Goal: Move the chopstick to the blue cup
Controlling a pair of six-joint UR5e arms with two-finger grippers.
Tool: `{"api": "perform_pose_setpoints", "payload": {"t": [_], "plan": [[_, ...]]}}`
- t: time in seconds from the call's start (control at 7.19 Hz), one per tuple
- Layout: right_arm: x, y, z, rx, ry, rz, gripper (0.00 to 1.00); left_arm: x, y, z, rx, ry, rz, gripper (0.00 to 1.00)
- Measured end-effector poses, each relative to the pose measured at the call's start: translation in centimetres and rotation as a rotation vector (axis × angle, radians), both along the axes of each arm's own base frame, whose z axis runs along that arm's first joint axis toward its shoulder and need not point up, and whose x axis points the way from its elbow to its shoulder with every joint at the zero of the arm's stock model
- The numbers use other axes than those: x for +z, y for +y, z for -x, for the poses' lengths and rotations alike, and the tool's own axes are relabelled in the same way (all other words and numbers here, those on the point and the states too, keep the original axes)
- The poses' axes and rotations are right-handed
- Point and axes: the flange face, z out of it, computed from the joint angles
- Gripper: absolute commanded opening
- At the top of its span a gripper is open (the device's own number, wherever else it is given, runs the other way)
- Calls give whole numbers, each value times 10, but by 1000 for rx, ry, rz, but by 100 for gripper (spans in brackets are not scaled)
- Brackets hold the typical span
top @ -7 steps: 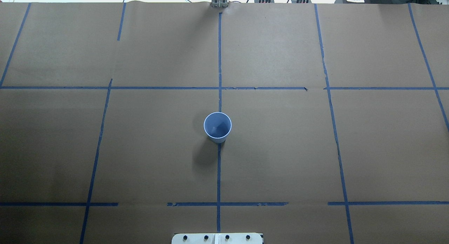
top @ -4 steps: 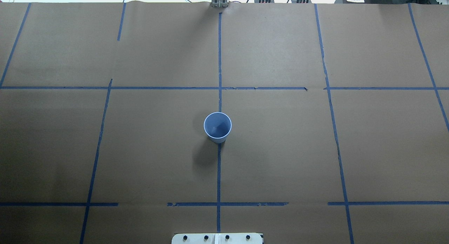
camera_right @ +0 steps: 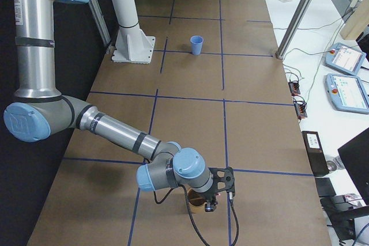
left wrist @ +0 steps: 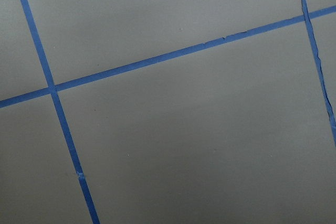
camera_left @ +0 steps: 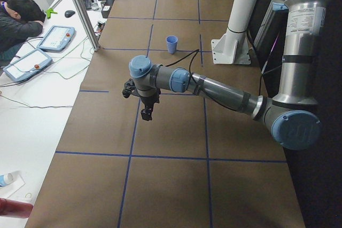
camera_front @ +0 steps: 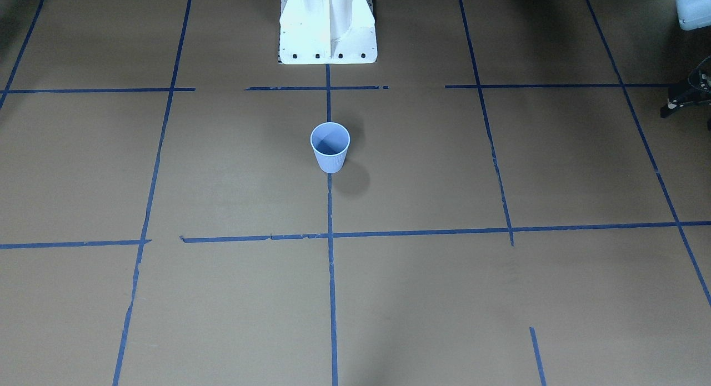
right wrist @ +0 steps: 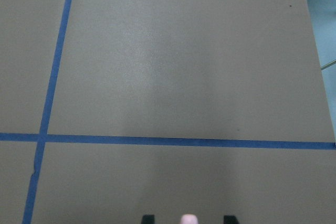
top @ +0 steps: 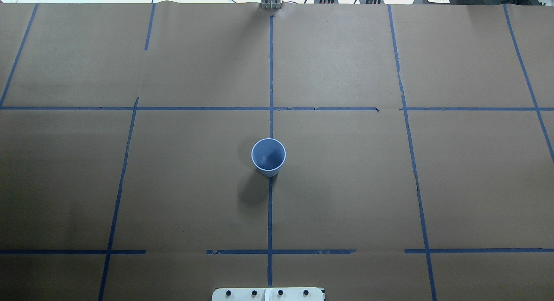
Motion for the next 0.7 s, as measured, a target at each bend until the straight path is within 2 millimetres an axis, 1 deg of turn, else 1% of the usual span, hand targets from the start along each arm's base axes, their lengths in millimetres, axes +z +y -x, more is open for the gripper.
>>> {"api": "perform_pose_setpoints", "payload": {"t": [0.28,0.42,0.56,0.7], "plan": [[-12,-5,0,-2,-3,-23,0,-1,1,0,0,1,-2,100],[-24,-9,-2,-2,-14,-45,0,-2,1,1,-1,2,-3,100],[-40,-10,-11,11,-29,-70,0,-2,1,1,-1,2,-3,100],[-58,-7,-28,35,-47,-80,0,-2,2,1,0,2,-3,100]]}}
